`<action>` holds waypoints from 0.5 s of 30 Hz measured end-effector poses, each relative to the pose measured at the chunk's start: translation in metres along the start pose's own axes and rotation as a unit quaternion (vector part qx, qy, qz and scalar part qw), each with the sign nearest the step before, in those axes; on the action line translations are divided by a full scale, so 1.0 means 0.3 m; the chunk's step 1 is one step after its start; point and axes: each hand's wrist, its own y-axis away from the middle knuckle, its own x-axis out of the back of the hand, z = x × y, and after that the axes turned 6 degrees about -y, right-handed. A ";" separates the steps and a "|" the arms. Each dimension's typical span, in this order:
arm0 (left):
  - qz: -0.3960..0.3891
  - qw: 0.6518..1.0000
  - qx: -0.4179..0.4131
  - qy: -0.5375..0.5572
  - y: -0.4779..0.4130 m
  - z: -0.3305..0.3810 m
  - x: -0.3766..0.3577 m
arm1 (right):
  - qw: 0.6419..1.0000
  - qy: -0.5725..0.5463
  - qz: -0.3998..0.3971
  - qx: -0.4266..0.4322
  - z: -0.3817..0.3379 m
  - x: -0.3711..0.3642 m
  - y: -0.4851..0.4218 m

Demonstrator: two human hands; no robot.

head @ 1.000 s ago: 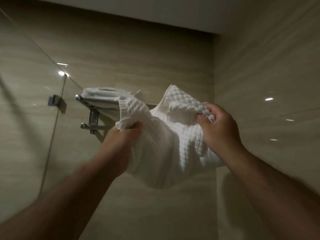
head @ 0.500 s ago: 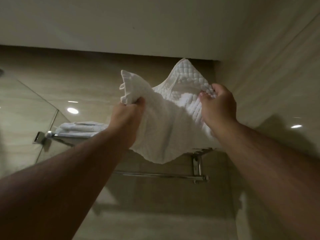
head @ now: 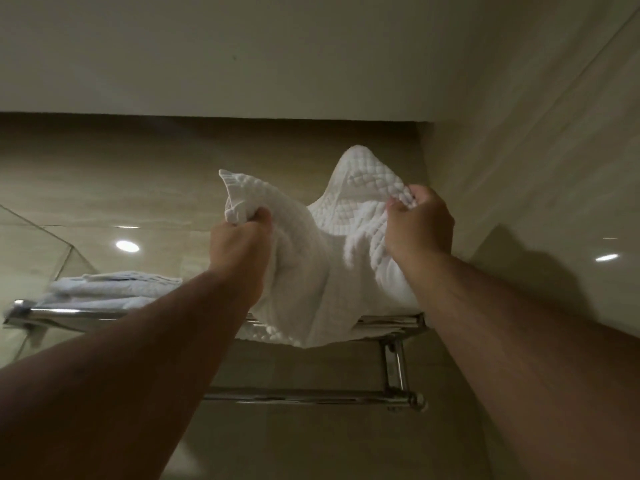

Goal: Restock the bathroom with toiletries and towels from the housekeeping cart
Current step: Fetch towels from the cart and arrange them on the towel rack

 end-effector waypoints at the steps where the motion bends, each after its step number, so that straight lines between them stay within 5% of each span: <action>1: -0.003 1.000 -0.007 -0.017 -0.006 -0.017 -0.008 | 1.000 0.021 -0.007 0.013 0.010 -0.008 -0.003; 4: -0.017 0.992 -0.050 -0.117 -0.023 -0.065 -0.026 | 0.994 0.095 -0.031 0.048 0.059 -0.028 0.010; 9: -0.172 0.946 -0.094 -0.259 -0.079 -0.126 -0.022 | 0.979 0.185 -0.083 0.010 0.157 -0.016 0.045; 15: -0.233 0.920 -0.067 -0.307 -0.081 -0.176 0.006 | 0.979 0.146 -0.136 -0.037 0.212 -0.006 0.085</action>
